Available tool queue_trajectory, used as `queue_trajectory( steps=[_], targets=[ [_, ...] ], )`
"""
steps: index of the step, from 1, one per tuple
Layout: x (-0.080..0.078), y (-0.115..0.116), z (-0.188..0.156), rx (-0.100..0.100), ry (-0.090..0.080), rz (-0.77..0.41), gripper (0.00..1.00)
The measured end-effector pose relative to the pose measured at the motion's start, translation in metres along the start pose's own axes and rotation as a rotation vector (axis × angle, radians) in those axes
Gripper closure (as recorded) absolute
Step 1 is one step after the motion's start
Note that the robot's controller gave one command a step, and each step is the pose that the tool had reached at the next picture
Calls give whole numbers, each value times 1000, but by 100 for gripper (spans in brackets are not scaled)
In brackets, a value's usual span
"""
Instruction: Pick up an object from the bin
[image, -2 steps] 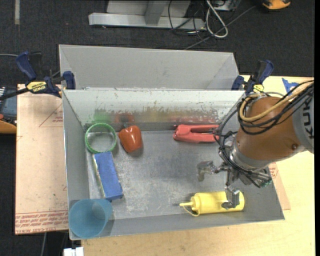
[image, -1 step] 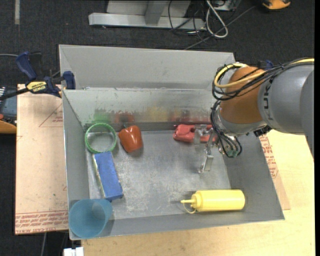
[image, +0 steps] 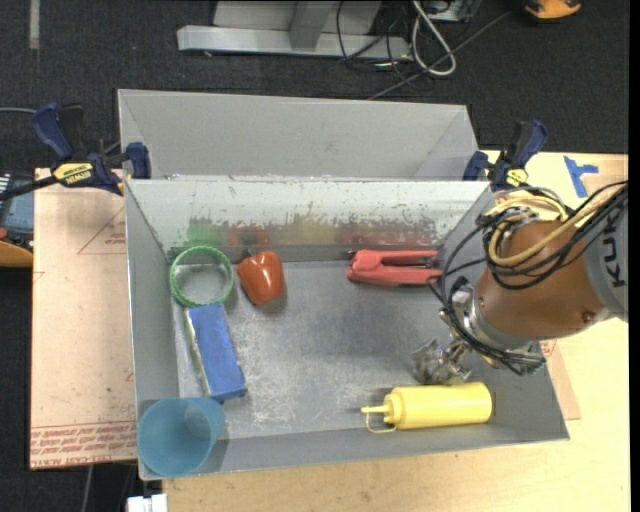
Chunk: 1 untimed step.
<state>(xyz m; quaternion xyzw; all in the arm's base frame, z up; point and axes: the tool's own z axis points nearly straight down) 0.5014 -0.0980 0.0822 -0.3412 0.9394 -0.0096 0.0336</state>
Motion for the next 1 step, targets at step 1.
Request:
queue_trajectory(
  steps=[1],
  targets=[
    [-1,-1,0,-2,3,0,100]
  ],
)
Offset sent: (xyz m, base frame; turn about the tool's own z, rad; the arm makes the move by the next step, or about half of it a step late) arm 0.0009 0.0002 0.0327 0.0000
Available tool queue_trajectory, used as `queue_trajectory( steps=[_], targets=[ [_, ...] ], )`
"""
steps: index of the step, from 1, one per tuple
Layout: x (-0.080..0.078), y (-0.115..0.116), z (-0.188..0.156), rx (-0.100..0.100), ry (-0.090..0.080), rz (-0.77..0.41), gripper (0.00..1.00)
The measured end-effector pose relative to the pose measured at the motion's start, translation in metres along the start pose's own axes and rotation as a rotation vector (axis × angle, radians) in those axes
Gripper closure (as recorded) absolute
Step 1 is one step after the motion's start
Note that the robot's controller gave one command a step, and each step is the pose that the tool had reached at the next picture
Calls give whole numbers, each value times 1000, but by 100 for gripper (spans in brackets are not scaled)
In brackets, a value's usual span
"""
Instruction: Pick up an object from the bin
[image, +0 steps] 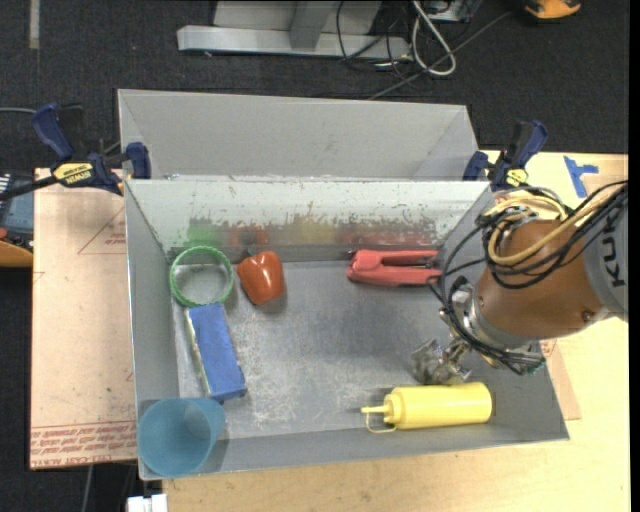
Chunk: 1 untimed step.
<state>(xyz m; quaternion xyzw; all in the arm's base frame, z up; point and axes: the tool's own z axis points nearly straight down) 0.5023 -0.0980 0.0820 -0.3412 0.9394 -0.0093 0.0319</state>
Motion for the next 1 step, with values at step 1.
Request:
queue_trajectory(
  steps=[1],
  targets=[
    [-3,-1,-19,2,-3,-1,100]
  ],
)
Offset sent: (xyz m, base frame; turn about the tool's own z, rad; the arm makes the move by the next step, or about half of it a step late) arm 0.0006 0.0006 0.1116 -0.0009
